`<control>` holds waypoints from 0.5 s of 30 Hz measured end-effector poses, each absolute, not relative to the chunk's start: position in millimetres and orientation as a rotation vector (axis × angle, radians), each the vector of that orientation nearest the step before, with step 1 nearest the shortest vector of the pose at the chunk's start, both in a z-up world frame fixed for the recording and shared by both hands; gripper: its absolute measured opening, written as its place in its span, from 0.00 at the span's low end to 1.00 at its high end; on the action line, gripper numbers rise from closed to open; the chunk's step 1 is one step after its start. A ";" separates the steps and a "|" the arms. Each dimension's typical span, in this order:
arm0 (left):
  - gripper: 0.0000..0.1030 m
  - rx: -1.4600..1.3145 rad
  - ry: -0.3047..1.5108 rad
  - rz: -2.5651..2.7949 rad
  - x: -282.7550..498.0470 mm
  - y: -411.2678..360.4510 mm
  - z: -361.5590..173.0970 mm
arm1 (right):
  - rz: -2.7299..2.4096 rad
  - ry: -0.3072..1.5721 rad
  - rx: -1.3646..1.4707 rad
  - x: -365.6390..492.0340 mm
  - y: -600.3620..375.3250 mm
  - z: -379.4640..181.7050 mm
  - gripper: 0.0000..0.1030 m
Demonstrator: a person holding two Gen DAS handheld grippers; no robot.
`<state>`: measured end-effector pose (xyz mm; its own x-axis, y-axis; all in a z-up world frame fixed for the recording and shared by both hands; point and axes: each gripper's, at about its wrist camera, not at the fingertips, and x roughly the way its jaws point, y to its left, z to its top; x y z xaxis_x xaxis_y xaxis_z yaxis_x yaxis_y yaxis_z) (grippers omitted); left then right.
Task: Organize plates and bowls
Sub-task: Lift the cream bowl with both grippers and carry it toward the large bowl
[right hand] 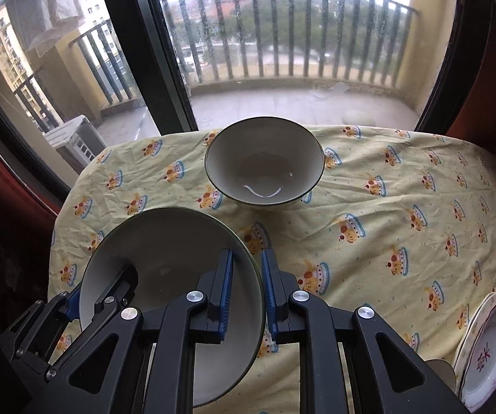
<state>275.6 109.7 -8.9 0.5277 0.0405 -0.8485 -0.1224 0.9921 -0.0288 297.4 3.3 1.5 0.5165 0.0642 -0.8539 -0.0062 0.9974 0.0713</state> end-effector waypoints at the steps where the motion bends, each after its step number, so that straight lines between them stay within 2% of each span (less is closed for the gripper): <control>1: 0.22 -0.088 1.009 0.094 273.1 104.4 -6.7 | 0.040 1.024 0.061 293.7 -2.7 4.5 0.20; 15: 0.22 -0.076 0.969 0.082 235.3 29.9 24.0 | 0.027 0.981 0.070 253.8 -76.8 38.3 0.20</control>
<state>235.3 29.9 24.0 0.5638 0.0357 -0.8251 -0.1035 0.9942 -0.0277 253.8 -76.8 38.3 0.5564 0.0547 -0.8291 0.0089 0.9974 0.0718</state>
